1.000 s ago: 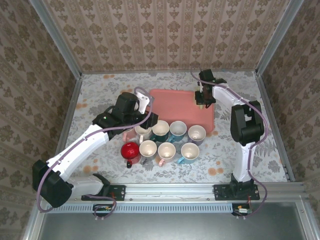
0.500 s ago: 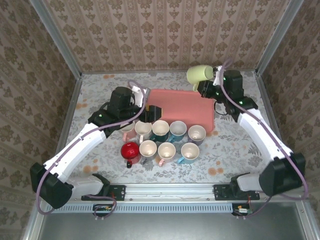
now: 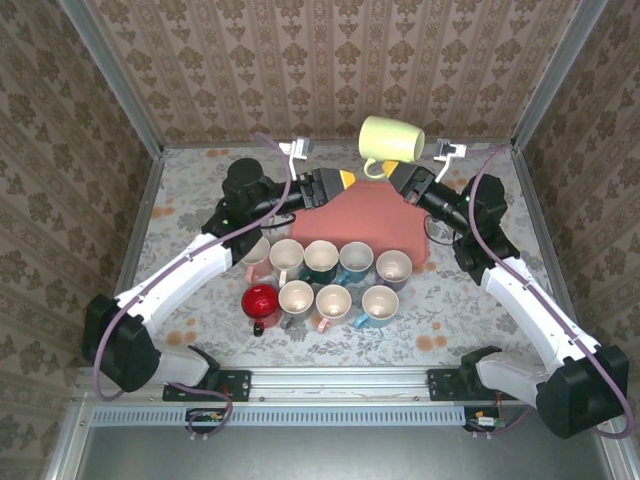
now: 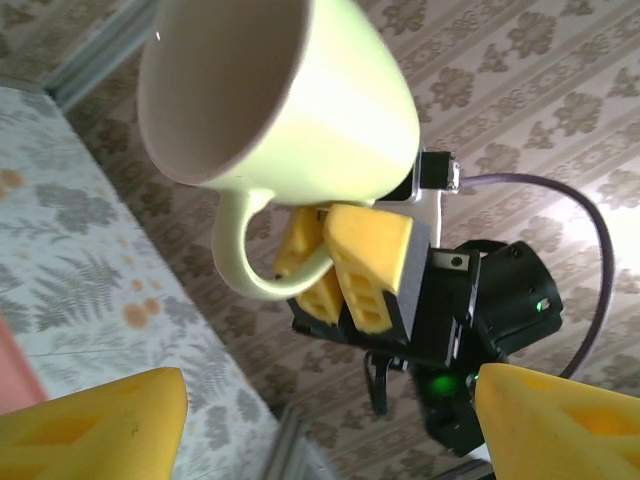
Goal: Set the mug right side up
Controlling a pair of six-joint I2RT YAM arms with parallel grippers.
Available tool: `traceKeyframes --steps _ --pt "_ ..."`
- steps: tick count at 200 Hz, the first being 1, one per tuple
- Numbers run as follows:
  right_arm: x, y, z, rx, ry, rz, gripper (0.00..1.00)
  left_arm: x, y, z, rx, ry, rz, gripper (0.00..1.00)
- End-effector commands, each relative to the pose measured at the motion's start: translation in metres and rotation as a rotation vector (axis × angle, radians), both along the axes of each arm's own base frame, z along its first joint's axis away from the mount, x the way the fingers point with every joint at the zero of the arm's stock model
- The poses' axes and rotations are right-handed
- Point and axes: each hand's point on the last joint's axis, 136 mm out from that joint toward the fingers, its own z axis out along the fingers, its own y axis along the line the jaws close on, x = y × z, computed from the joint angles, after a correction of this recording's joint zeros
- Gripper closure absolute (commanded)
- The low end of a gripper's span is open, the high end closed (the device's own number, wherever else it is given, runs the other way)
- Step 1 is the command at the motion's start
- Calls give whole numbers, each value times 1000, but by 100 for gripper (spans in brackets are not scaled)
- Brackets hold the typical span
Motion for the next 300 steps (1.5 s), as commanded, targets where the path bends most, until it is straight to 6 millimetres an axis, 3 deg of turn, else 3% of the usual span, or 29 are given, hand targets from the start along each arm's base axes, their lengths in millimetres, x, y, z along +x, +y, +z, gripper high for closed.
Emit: traceKeyframes --steps 1,32,55,95,136,150,158,166,167,168,171,178,187,197,214,237,264,300 --pt "-37 3 72 155 -217 73 100 -12 -4 31 -126 -25 -71 23" --pt "-48 15 79 174 -230 121 100 -6 -10 40 -195 -8 -98 26" --pt "-52 23 75 175 -221 145 100 -5 -12 49 -243 -10 -122 35" --pt "-54 26 60 176 -182 155 100 -3 -12 52 -255 -27 -120 58" --pt "-51 23 45 136 -137 116 100 -11 -14 56 -251 -56 -135 100" --pt "-44 20 35 102 -85 74 100 -21 -18 58 -221 -87 -154 100" --pt "-44 19 31 84 -76 59 86 -24 -18 57 -196 -103 -148 100" --pt "-44 16 28 66 -66 38 60 -25 -17 55 -166 -118 -126 100" --pt "-43 15 28 62 -62 30 52 -25 -16 54 -161 -119 -122 100" --pt "-43 15 28 62 -62 30 52 -26 -16 54 -158 -122 -119 100" --pt "-43 12 26 51 -56 12 40 -26 -14 54 -150 -130 -110 100" --pt "-43 7 23 32 -40 -22 26 -26 -11 52 -125 -142 -83 100" --pt "-43 -2 19 0 -23 -74 15 -26 -5 51 -96 -162 -50 100" --pt "-44 -15 11 -52 7 -150 10 -27 0 50 -65 -183 -18 100" --pt "-51 -44 2 -163 40 -295 10 -31 8 46 2 -216 23 100" --pt "-65 -102 0 -344 110 -564 11 -38 10 30 138 -266 55 100" --pt "-88 -143 33 -455 59 -739 11 -65 -13 -1 400 -389 24 100" --pt "-113 -166 73 -496 -32 -820 11 -111 -62 -58 759 -579 -115 100"
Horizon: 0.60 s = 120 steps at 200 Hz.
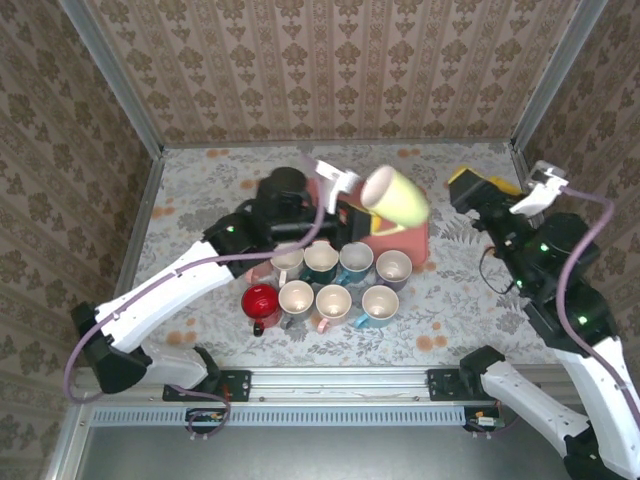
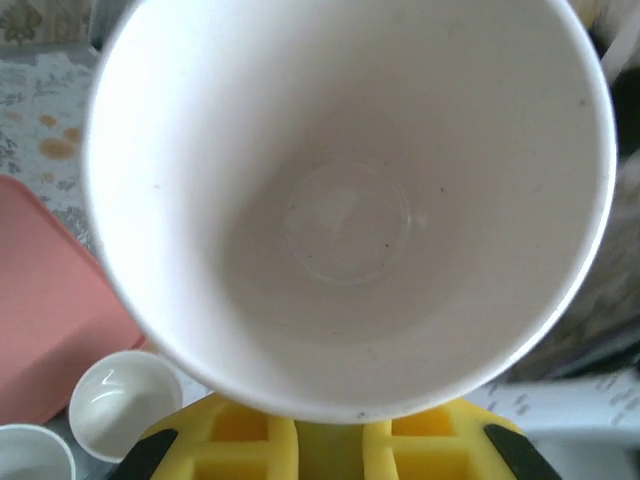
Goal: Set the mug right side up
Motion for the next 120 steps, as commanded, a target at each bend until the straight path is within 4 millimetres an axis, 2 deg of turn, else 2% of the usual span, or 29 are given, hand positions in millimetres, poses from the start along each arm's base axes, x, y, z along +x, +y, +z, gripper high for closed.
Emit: traceKeyframes --steps 1,37,65,120 --pt "-13 -31 -2 -154 45 -145 11 -15 -13 -45 309 -233 -46 100" --pt "-26 -38 11 -180 9 -153 11 -52 -63 -100 494 -357 -192 100" --pt "-30 -34 7 -204 16 -118 11 -54 -92 -137 549 -325 -226 100" --pt "-35 -25 -13 -244 30 -59 10 -45 -125 -194 635 -373 -271 100"
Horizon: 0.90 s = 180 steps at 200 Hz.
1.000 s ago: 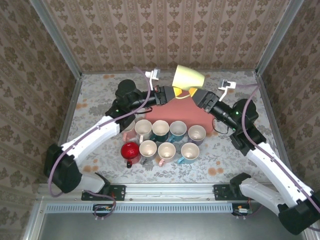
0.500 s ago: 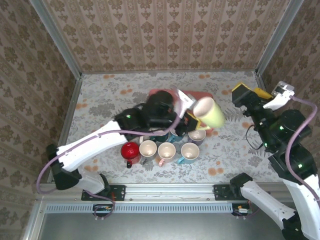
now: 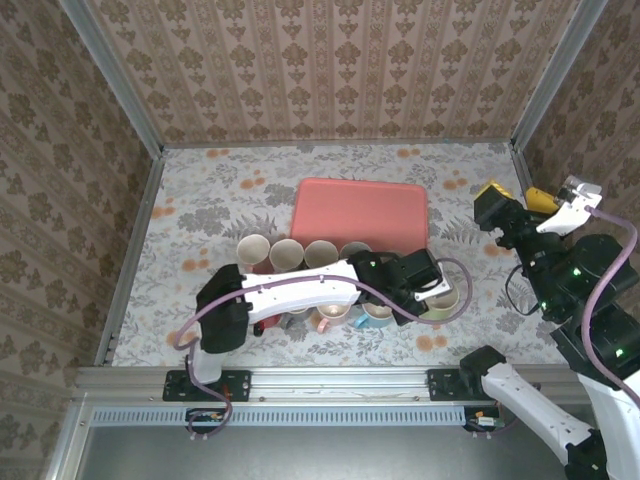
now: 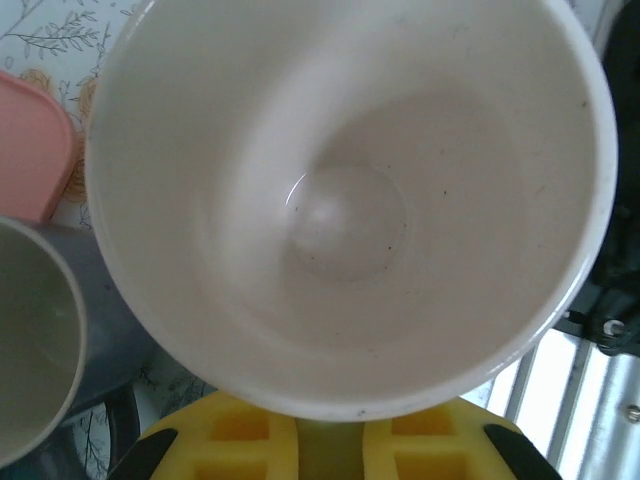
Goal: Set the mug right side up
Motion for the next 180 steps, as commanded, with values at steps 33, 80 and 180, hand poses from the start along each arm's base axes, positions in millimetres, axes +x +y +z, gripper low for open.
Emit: traceKeyframes --steps 33,80,180 --pt "-1 7 -19 -70 40 43 10 18 -35 16 -74 -121 -43 100" --pt "5 13 -31 -90 60 61 10 34 -29 0 -46 -143 -2 100" --pt "19 19 -48 -104 89 64 10 45 -12 -20 -12 -106 7 98"
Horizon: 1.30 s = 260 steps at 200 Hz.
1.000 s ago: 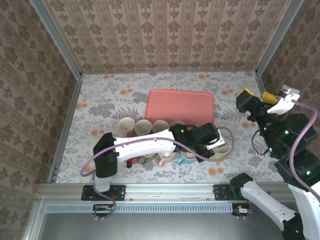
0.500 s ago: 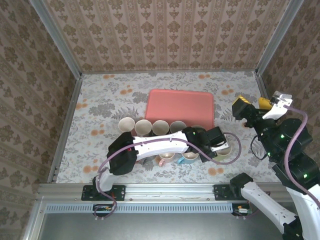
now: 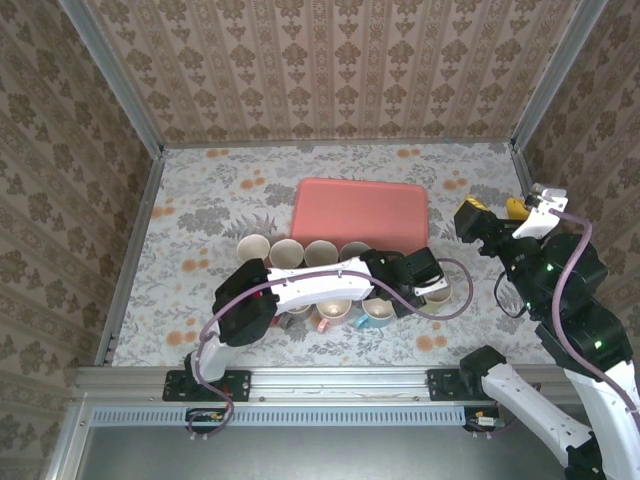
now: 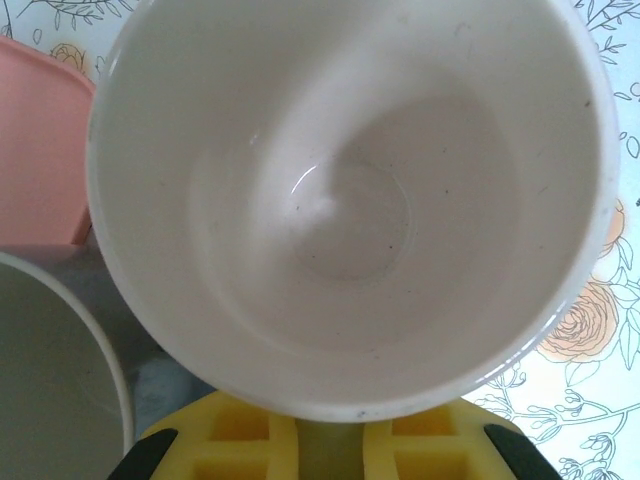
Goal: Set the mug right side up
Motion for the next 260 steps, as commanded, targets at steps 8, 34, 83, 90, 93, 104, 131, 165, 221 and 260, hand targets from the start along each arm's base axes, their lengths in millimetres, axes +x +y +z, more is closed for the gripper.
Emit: traceKeyframes --steps 8,34,83,90,93,104,131,165,221,260 --pt "6 3 -4 -11 -1 4 9 4 -7 23 -76 -22 -25 97" --pt "9 4 -8 -10 6 5 9 4 -2 21 -70 -10 -32 94" --pt "16 8 -17 -11 32 10 9 8 4 18 -63 0 -31 92" --pt "17 9 -17 -12 35 11 9 10 5 19 -65 1 -28 91" --pt "17 9 -18 -12 36 11 9 9 5 19 -67 3 -30 91" --pt "18 9 -19 -17 40 11 9 9 5 20 -67 3 -36 89" --pt "20 10 -20 -23 45 9 9 6 5 21 -71 14 -43 82" --pt "22 11 -14 -10 26 11 9 5 4 20 -70 14 -42 76" --pt "25 13 -16 -4 32 13 9 6 6 30 -93 3 -34 69" --pt "25 13 -14 -1 30 16 9 5 10 53 -138 -7 -25 68"
